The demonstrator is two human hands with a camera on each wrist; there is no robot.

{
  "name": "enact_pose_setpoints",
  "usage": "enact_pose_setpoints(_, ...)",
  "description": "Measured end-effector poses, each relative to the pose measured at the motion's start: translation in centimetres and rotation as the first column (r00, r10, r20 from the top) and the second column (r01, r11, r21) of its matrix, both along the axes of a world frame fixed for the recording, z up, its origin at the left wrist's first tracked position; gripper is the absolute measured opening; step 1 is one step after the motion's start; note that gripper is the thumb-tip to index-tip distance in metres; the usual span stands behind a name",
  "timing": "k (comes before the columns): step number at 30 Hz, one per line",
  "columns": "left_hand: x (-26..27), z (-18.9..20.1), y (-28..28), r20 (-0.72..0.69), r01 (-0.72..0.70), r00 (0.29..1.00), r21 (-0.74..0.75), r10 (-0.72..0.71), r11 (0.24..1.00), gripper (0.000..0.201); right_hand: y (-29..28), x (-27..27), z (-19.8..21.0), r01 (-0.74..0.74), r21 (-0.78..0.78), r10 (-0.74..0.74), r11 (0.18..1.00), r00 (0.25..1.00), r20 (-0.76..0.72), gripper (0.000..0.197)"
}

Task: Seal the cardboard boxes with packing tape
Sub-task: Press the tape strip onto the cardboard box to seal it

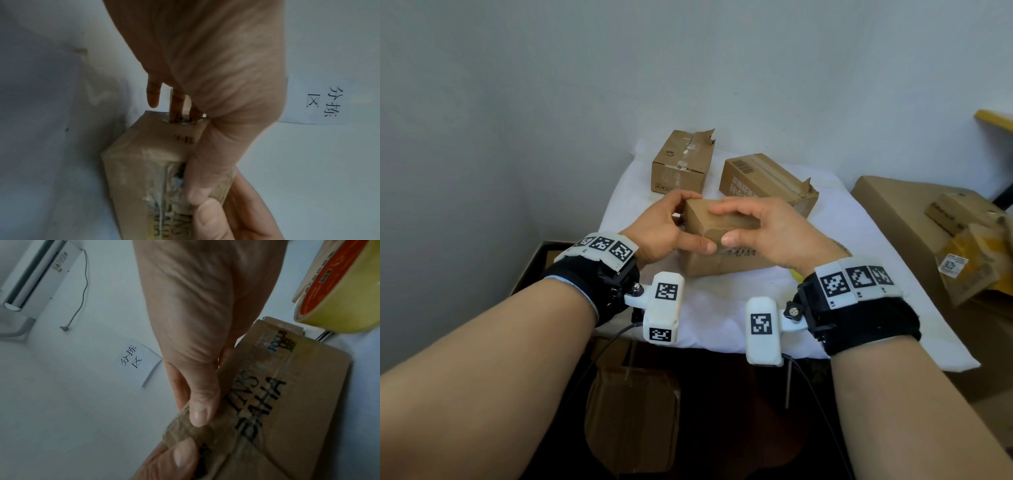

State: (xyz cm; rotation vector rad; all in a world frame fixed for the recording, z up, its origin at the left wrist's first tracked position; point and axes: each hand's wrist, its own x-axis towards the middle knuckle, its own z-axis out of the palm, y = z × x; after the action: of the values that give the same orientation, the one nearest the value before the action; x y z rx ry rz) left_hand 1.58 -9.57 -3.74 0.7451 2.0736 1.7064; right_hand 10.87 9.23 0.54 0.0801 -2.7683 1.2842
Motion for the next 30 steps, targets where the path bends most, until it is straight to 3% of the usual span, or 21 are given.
enact_pose_setpoints(7,1.0,1.8,0.4,-0.048,-0.076,0.995,0.141,0.084,0.987,0.095,0.0,-0.1,0.1,0.028,-0.109,-0.043,0.994,0.990,-0.134,0.047)
enact_pose_setpoints(13,1.3,2.4,0.6,-0.061,-0.029,0.998,0.104,0.035,0.994,0.090,0.7,0.0,0.0,0.029,-0.249,-0.063,0.968,0.990,-0.129,0.044)
enact_pose_setpoints(17,1.6,2.5,0.9,-0.108,-0.016,0.994,0.045,0.021,0.999,0.098,0.9,0.3,-0.1,0.020,-0.319,-0.060,0.948,0.991,-0.116,0.043)
enact_pose_setpoints(30,2.3,2.4,1.3,-0.190,-0.080,0.978,0.025,0.083,0.996,0.097,1.3,1.1,0.5,0.006,-0.346,-0.031,0.938,0.997,-0.069,0.039)
